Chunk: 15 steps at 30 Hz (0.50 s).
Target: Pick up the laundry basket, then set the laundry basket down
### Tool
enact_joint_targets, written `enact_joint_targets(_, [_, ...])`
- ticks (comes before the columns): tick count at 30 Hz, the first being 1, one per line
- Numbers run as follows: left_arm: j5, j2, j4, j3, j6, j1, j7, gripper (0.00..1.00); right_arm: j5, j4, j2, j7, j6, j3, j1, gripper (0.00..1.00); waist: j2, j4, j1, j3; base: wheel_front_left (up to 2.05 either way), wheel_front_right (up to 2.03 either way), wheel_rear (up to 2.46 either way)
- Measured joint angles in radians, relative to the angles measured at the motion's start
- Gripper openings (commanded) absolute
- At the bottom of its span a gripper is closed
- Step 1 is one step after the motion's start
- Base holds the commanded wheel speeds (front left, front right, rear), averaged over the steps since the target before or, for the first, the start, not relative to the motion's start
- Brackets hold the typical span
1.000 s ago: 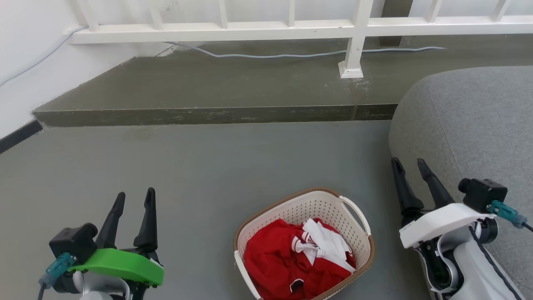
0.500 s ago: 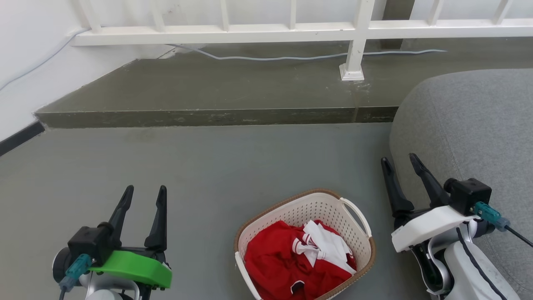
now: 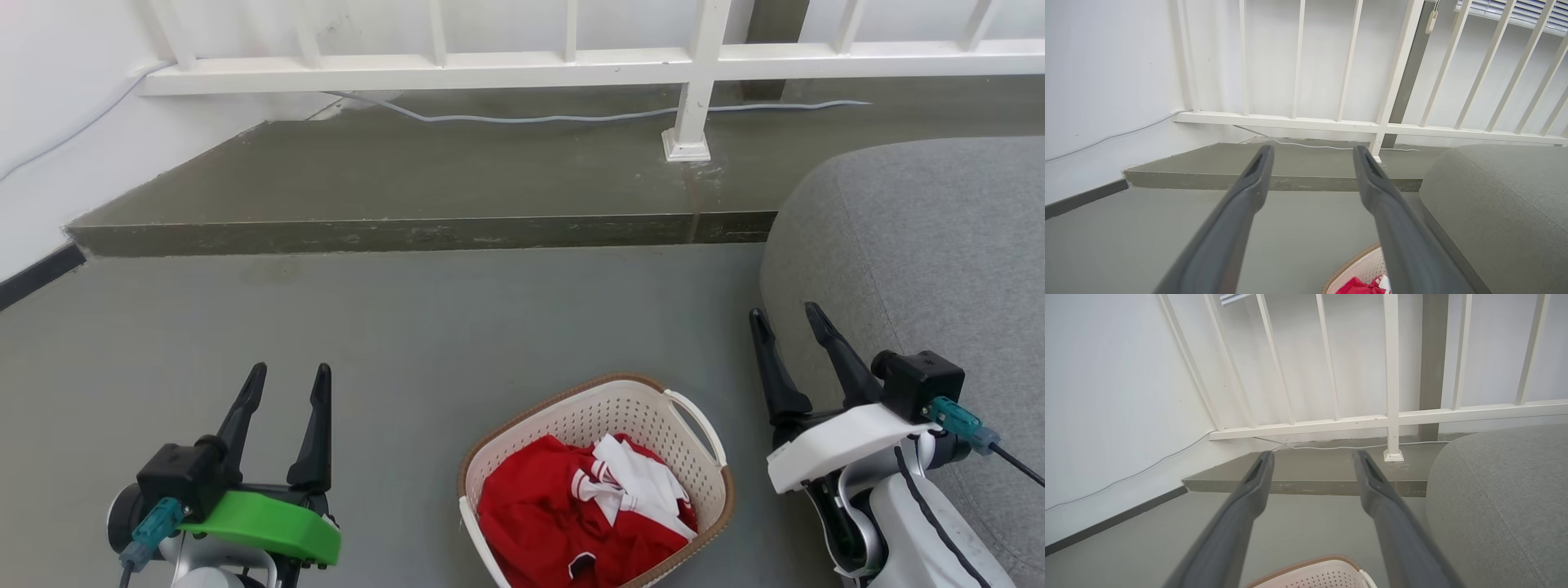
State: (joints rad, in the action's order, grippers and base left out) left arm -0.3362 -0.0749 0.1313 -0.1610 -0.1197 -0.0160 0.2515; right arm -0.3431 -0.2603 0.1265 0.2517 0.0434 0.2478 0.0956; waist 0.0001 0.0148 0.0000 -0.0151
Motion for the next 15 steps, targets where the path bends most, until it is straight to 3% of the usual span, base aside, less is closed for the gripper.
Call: enact_joint_targets(15, [0.001,0.008,0.002,0.019,-0.003,0.001,0.000,1.00,0.004,-0.018,-0.011,0.000,0.019,-0.007,0.000,1.00,0.0000,-0.015,0.0000,0.012,0.00,0.00,0.00])
